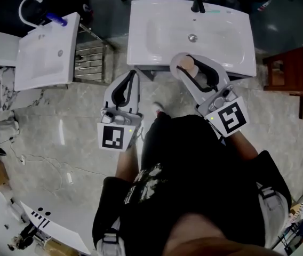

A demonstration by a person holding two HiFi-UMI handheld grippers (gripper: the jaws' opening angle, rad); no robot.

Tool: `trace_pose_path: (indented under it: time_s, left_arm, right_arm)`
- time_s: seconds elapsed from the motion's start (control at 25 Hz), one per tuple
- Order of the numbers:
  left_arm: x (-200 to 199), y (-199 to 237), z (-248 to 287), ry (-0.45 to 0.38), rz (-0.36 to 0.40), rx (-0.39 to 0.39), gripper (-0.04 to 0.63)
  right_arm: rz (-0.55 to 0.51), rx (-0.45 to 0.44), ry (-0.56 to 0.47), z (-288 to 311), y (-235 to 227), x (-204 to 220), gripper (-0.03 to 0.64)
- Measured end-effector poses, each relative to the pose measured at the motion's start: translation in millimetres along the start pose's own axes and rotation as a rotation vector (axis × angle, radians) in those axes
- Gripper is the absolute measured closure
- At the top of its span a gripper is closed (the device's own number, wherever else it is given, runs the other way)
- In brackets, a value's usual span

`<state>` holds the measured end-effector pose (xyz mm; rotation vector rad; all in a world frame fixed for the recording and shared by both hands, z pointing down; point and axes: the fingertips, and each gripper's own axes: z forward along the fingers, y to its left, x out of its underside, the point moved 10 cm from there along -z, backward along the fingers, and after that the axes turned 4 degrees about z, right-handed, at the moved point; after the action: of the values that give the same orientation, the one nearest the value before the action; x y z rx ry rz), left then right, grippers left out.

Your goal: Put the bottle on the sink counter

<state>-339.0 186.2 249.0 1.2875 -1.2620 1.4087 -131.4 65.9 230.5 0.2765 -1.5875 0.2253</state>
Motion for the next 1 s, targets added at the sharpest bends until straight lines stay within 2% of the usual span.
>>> trace_pose_path:
  time_s: [0.32,0.4,0.56,0.8,1.0]
  left_arm:
    - [7,55,-14,0.004,0.030,0.086,0.580]
    - [12,61,-11,0.019,0.036,0.115,0.580]
    - [17,63,3,-0.007,0.000,0.178,0.580]
    - [27,55,46,0.003,-0.033,0.297,0.580]
    - [30,32,99,0.012,-0.022,0.401,0.580]
  right_arm:
    - [-0.021,0.042,-0.059,55,37,0,0.492]
    - [-0.017,0.064,-0.040,59,41,2,0.492]
    - [-0.016,0.121,-0.007,55,39,1,0.492]
    - [-0.013,0.275,0.029,30,10,6,0.492]
    - [-0.012,0.395,0.059,-2,-32,17,0.492]
